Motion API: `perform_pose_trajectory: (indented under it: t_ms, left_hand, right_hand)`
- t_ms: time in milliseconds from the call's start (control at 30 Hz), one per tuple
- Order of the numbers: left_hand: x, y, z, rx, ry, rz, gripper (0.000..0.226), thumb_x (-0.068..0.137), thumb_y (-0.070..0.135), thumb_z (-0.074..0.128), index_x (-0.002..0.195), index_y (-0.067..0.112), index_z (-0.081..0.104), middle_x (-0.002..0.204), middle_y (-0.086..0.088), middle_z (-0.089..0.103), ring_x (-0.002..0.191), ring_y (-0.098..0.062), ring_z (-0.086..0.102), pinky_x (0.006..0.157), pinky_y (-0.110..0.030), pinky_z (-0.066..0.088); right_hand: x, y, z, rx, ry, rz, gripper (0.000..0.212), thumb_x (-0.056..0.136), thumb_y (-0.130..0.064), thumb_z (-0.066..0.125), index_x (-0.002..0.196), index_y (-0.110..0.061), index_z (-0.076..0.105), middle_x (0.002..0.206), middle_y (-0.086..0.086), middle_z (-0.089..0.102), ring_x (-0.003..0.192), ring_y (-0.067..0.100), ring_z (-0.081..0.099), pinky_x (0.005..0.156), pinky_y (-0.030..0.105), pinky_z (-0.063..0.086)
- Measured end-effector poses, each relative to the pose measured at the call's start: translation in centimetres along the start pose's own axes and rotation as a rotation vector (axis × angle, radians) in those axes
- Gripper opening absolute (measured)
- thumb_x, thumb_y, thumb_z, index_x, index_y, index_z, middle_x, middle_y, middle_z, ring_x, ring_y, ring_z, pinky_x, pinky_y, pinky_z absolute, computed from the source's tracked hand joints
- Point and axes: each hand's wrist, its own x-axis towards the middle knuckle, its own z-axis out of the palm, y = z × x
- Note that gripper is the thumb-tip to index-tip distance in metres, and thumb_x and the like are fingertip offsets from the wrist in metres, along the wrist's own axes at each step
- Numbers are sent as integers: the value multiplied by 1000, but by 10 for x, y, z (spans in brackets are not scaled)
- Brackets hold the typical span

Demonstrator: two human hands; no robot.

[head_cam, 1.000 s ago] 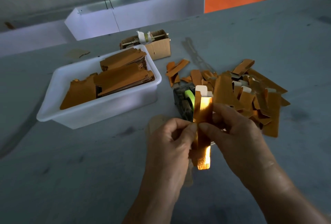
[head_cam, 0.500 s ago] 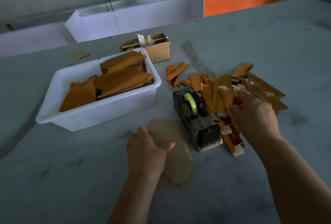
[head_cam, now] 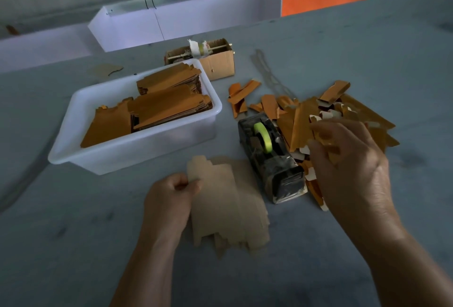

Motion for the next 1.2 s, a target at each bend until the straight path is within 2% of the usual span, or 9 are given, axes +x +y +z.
perform_pose_trajectory:
  t_ms: [67,133,333,500,600,800,967,1100,1200]
  left_hand:
    - [-7,11,-7,1,47,81,20,83,24,72,65,17,67,68,-6,67,70,-28,62,78,-53,53]
    - [-17,23,-13,-82,3,113,17,85,27,69,71,17,69,71,-6,70,75,-30,65,78,-51,54]
    - [-43,46,-9,-312,-294,102,16,77,33,69,79,17,74,86,-10,74,88,-31,67,95,-58,48]
    - [-59,47,5,-394,-438,-19,47,51,38,79,94,19,75,93,-5,76,89,-23,72,90,-49,52]
    - [-65,45,14,-410,-397,-61,51,48,33,79,95,16,73,89,-6,76,87,-25,72,88,-49,54]
    - [-65,43,19,-370,-350,-31,20,73,18,78,92,20,71,83,2,76,79,-14,73,74,-34,55]
    - [-67,43,24,-292,-272,17,9,78,16,76,85,20,72,77,1,75,76,-19,72,72,-37,58]
    - [-70,44,28,-245,-272,39,7,81,14,72,85,19,73,77,-4,74,76,-25,71,72,-46,59]
    - [-72,45,26,-256,-341,54,3,80,18,71,83,18,72,76,-9,73,72,-27,70,63,-41,58]
  right_hand:
    - [-5,-5,-4,66,-8,23,21,88,-12,61,109,-11,67,110,-4,57,90,6,52,70,-1,38]
    - [-14,-11,-5,172,-67,65,24,89,-17,59,112,-18,64,104,-9,58,80,-1,55,68,-6,37]
    - [-40,-36,3,548,-505,383,41,66,-58,54,103,-45,46,96,-23,60,87,-7,58,59,10,47]
    - [-48,-29,13,861,-565,657,24,75,-27,68,98,-25,65,96,-3,70,93,18,64,74,35,54]
    - [-49,-25,13,904,-530,642,31,61,-37,67,89,-22,69,87,-5,71,86,15,66,68,30,52]
    - [-50,-17,11,682,-449,466,12,83,-27,64,72,-24,69,68,-12,65,63,-3,57,53,13,44]
    - [-54,-23,9,319,-304,204,8,80,-34,66,80,-35,58,72,-19,57,73,-15,53,57,-1,39]
    - [-61,-30,8,370,-288,151,16,75,-46,62,81,-37,50,71,-15,61,74,-8,59,58,7,48]
    - [-62,-35,6,604,-393,205,30,72,-57,51,89,-31,51,71,-7,67,64,1,66,54,14,52]
